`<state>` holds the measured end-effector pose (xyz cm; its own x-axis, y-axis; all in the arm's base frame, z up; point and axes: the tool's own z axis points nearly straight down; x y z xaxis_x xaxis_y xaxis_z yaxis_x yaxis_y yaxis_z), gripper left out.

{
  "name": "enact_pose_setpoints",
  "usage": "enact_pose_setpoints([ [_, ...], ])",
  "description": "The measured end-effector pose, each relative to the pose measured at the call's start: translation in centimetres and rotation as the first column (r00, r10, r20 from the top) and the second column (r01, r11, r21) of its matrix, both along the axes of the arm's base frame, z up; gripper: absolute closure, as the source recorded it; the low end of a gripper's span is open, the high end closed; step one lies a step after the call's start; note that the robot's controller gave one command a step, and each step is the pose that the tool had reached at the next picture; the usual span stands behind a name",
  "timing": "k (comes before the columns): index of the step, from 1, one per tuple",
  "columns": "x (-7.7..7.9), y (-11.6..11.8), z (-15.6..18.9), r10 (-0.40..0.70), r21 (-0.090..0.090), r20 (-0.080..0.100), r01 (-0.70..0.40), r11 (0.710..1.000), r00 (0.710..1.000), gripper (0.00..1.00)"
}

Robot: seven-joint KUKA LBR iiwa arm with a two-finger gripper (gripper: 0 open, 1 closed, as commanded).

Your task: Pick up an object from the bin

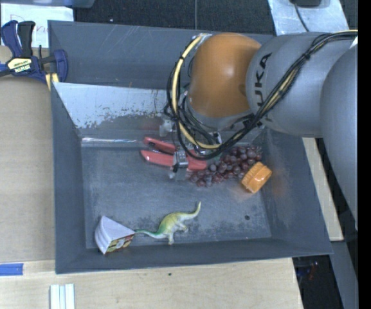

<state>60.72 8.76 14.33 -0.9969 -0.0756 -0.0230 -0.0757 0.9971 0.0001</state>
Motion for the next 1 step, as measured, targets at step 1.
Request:
enact_pose_setpoints([
  [1,-2.35,1.79,-0.82,-0.144,0.001,-0.002,0.144,0.990,0.990,0.00],
])
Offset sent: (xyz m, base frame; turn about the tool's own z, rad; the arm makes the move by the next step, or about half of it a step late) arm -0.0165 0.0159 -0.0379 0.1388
